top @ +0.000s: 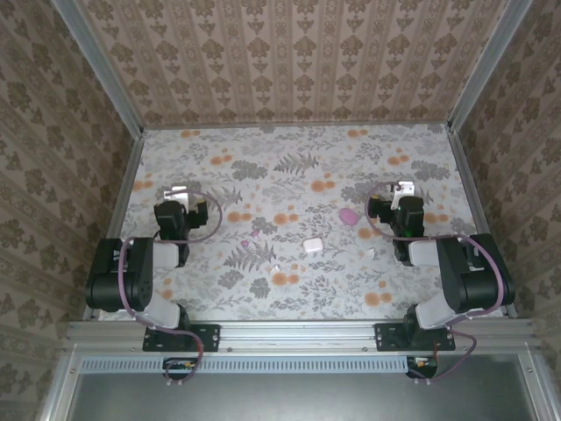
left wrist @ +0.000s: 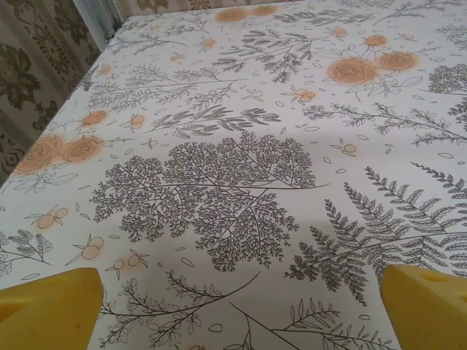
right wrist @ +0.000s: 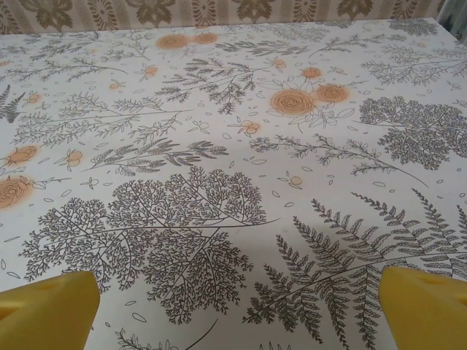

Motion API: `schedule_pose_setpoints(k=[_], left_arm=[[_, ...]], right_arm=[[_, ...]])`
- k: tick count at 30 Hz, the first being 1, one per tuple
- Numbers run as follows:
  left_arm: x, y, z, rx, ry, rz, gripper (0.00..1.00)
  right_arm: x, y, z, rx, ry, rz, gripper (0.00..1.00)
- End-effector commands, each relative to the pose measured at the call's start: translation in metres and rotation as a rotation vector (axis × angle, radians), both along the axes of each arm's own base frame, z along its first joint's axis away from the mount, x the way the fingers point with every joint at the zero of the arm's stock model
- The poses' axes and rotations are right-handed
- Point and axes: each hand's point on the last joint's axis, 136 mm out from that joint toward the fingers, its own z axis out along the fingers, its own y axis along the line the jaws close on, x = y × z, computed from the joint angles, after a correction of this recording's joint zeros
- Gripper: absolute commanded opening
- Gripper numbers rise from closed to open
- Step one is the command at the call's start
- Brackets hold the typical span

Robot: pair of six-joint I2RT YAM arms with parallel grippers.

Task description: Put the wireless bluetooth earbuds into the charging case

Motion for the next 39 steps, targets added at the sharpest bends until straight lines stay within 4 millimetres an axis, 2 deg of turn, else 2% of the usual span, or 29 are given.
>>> schedule_pose_setpoints(k=[1,15,17,28,31,34,35,36,39], left_arm=[[0.012,-0.001,0.017,0.008,-0.058,-0.017,1.0],[0.012,0.0,0.016,0.007,-0.057,-0.017,1.0],[0.012,0.0,0.017,0.007,-0.058,-0.016,1.0],[0.011,-0.011,0.02,0.016,-0.069,-0.073,1.0],[0.005,-0.008,0.032,0.025,-0.1,-0.05,1.0],[0.001,0.004,0.056,-0.011,-0.076,0.033,1.0],[-0.002,0.008,0.058,-0.045,-0.012,0.059,1.0],[-0.003,0.009,0.063,-0.076,0.017,0.069,1.0],[-0.001,-0.001,0.08,-0.15,0.07,0.034,0.99]], right_arm=[[0.01,0.001,0.014,-0.004,-0.052,0.015,1.0],[0.01,0.002,0.014,0.003,-0.052,0.025,1.0],[0.011,0.011,0.014,0.002,-0.042,0.082,1.0],[0.011,0.01,0.014,0.01,-0.043,0.081,1.0],[0.014,0.022,0.028,-0.003,-0.012,0.141,1.0],[0.013,0.032,0.036,0.042,0.195,0.191,1.0],[0.009,0.041,0.051,0.056,0.218,0.242,1.0],[0.006,0.047,0.057,0.064,0.244,0.28,1.0],[-0.006,0.073,0.078,0.084,0.263,0.442,0.99]])
